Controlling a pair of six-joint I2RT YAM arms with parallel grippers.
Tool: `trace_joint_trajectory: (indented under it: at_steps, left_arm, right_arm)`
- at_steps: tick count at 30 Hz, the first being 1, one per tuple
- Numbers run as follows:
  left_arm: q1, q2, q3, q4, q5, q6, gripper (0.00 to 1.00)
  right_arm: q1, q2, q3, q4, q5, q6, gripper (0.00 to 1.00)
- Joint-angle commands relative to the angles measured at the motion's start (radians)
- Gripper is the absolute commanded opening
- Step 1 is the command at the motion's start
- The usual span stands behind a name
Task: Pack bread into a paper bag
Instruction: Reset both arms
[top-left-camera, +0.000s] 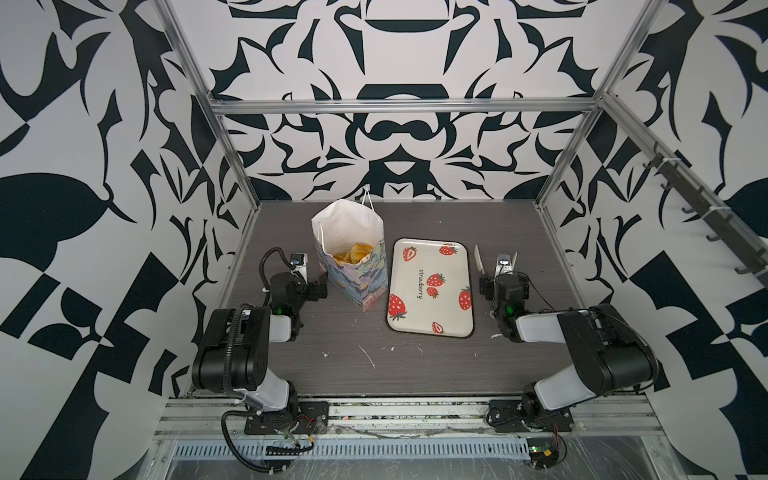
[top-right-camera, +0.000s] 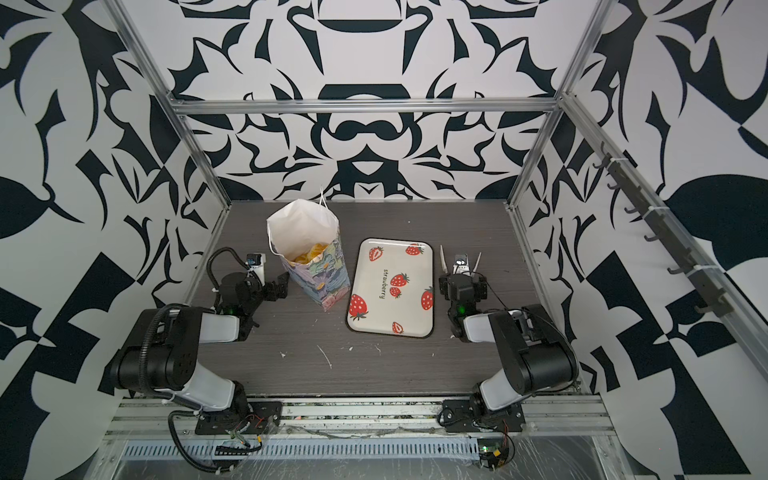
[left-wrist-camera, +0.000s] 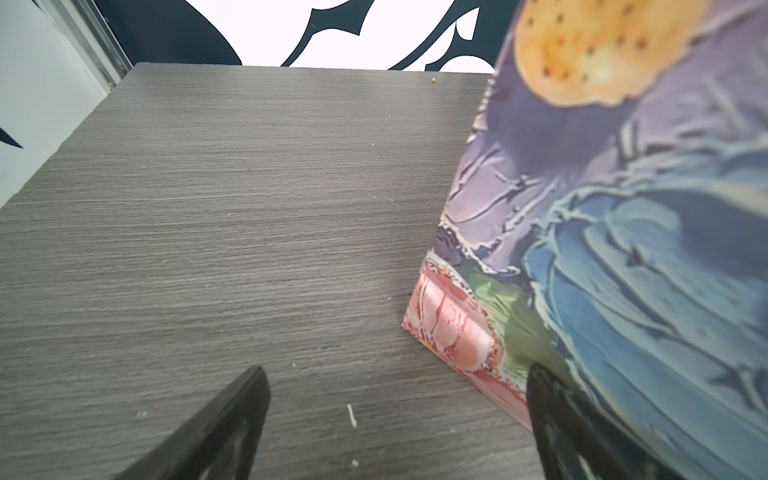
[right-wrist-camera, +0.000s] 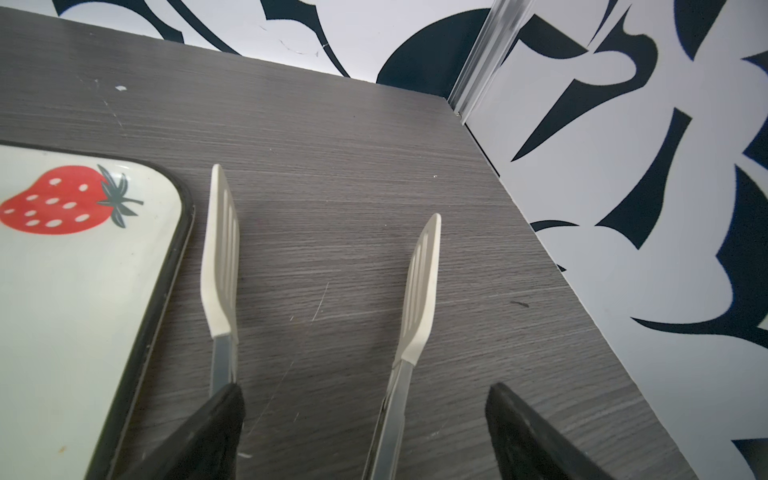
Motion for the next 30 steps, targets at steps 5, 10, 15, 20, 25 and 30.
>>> trace_joint_trajectory:
  at_steps: [5, 10, 15, 20, 25, 30]
  left_arm:
    - [0.001, 0.007, 0.011, 0.039, 0.016, -0.003, 0.99]
    - [0.001, 0.007, 0.011, 0.04, 0.015, -0.003, 0.99]
    - [0.001, 0.007, 0.011, 0.038, 0.015, -0.002, 0.99]
    - [0.002, 0.007, 0.011, 0.038, 0.015, -0.003, 0.99]
    - [0.002, 0.007, 0.013, 0.038, 0.015, -0.003, 0.99]
    - [0.002, 0.006, 0.012, 0.037, 0.016, -0.003, 0.99]
  right_arm:
    - [-0.069, 0.001, 0.0, 0.066, -0.169, 0.034, 0.95]
    - [-0.087, 0.019, -0.004, 0.085, -0.241, 0.027, 0.95]
    - [-0.089, 0.019, -0.009, 0.091, -0.238, 0.025, 0.99]
    - [-0.089, 0.016, -0.015, 0.096, -0.237, 0.024, 0.99]
    - [-0.089, 0.023, -0.016, 0.105, -0.238, 0.022, 0.99]
    - [-0.088, 0.029, -0.017, 0.112, -0.234, 0.019, 0.99]
